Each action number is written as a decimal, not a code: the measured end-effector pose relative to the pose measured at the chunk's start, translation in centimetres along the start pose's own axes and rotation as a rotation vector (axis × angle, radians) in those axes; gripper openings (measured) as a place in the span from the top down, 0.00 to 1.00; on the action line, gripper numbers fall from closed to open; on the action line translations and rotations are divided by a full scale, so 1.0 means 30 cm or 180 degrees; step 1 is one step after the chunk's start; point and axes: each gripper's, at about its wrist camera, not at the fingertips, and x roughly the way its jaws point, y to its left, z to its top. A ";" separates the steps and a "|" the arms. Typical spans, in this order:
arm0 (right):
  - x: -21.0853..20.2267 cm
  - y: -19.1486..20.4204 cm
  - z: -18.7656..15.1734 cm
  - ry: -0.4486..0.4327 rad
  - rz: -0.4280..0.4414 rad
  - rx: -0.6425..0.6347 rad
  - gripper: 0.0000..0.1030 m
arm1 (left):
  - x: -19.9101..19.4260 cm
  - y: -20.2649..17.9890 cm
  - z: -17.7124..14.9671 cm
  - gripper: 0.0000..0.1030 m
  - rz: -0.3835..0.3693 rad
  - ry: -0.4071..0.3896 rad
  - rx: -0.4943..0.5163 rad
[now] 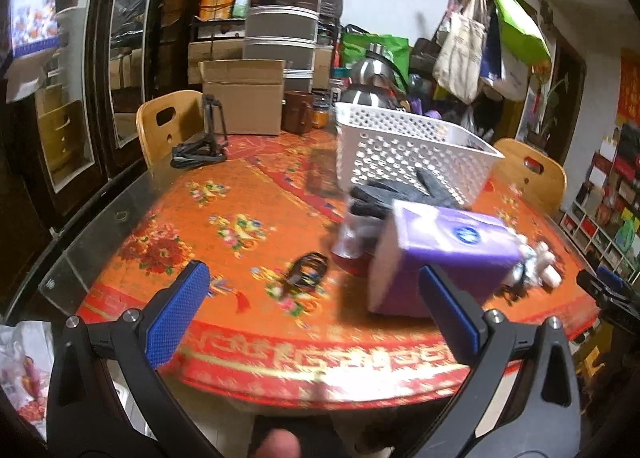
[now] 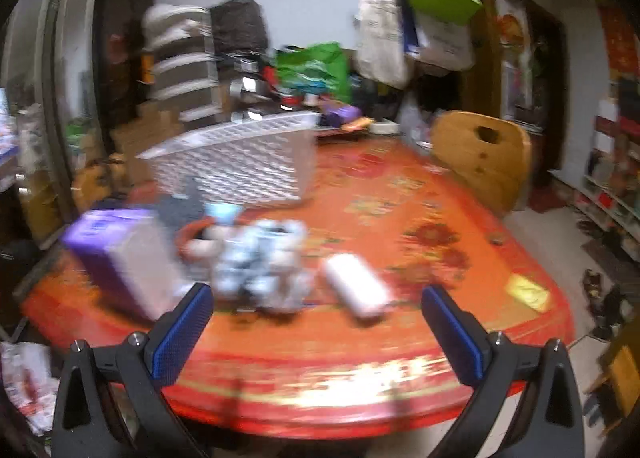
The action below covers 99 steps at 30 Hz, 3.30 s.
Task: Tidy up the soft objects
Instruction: 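Grasp the white rolled towel with the right gripper while the left grasps the black cable, then carry towel and cable to the white basket and release both inside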
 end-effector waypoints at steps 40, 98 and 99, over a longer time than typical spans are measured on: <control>0.324 -0.040 -0.006 0.0463 0.0060 -0.0401 0.69 | 0.530 -0.040 -0.058 0.64 -0.0219 0.0821 0.0710; 0.831 0.278 0.808 0.0621 0.0472 -0.0790 0.70 | 1.039 -0.372 0.824 0.67 -0.0379 0.1008 0.0501; 0.831 0.280 0.805 0.0621 0.0473 -0.0796 0.70 | 1.038 -0.372 0.821 0.67 -0.0378 0.0996 0.0510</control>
